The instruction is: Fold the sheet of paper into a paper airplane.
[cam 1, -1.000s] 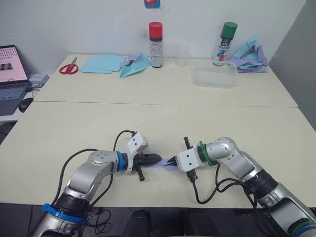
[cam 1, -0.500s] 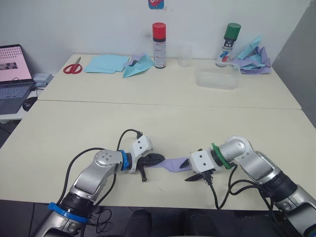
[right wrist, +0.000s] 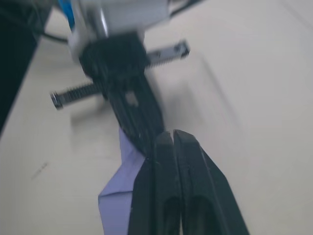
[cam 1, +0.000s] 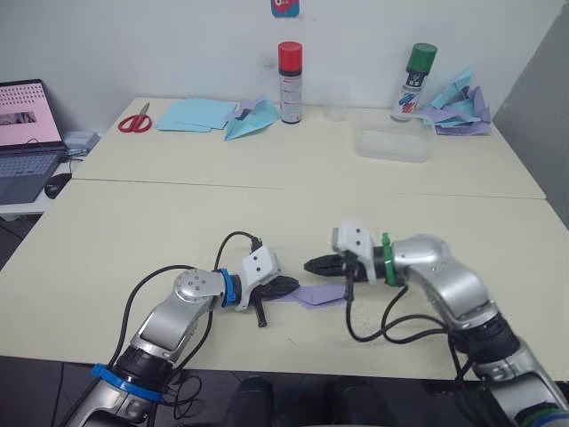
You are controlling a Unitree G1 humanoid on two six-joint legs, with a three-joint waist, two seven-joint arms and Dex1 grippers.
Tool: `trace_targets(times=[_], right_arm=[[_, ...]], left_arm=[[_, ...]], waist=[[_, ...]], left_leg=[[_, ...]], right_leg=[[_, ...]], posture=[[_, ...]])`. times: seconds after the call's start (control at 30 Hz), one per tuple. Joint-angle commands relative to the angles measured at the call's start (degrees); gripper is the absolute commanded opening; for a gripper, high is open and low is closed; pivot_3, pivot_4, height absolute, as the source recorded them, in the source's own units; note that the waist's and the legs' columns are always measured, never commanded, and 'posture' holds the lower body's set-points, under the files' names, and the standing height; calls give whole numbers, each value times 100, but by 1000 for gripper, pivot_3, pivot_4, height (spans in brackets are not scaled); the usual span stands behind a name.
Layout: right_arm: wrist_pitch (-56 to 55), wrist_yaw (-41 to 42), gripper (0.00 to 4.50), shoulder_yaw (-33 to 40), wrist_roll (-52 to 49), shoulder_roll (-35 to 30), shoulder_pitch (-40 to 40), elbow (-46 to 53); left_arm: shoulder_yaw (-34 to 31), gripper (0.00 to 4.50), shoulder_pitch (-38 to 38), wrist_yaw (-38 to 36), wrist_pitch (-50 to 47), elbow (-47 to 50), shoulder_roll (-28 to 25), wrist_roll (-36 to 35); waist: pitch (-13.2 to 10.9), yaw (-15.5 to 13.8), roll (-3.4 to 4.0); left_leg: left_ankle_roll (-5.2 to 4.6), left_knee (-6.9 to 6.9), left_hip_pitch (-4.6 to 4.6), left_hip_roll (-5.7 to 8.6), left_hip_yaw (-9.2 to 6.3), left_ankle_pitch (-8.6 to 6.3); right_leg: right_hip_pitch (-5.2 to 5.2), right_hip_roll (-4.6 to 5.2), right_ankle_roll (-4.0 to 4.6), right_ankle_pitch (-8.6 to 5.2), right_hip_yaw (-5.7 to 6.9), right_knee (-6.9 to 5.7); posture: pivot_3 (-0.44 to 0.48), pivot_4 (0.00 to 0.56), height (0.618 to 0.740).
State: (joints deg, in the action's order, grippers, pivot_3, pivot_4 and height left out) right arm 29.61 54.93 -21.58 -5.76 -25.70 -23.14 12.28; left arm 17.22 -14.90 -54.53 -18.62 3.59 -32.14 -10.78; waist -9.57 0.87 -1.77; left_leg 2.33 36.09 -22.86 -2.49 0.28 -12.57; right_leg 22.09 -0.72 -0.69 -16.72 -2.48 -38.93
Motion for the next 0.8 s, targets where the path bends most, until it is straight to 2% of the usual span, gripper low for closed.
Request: trace_targets(times=[0.03,0.27,0.53,0.7,0.8], right_arm=[[-199,-376,47,-47,144,98,188,103],[324,-534,47,-19,163,-57,218,-136],[382,-402,47,115,224,-930,459,-251],[121,-266,47,592,14,-1380,730,-219],[-140,-283,47,1069,-419,-1197,810,-140]], left_arm=[[277,0,152,10,-172,-381,-3,299],[265,0,129,-18,-176,-418,-26,297],[293,0,28,-17,-124,-582,43,329],[294,0,-43,-27,-69,-687,64,332],[310,0,-97,-34,-32,-758,98,340]], waist=[[-1,3,2],[1,10,1],[30,-16,16],[46,-62,17],[47,-66,17]], left_leg=[[0,0,-1,0,4,0],[-1,3,7,-3,0,1],[-1,2,6,1,0,0],[-1,4,9,5,3,0],[-1,4,10,4,4,0]], right_leg=[[3,0,0,0,-4,-1],[-2,-3,-7,5,-1,-6],[-4,-2,-6,4,-1,-2],[-8,-1,-6,4,-4,0],[-9,-1,-6,4,-5,2]], posture=[[0,150,740],[0,150,740],[0,150,740],[0,150,740],[0,150,740]])
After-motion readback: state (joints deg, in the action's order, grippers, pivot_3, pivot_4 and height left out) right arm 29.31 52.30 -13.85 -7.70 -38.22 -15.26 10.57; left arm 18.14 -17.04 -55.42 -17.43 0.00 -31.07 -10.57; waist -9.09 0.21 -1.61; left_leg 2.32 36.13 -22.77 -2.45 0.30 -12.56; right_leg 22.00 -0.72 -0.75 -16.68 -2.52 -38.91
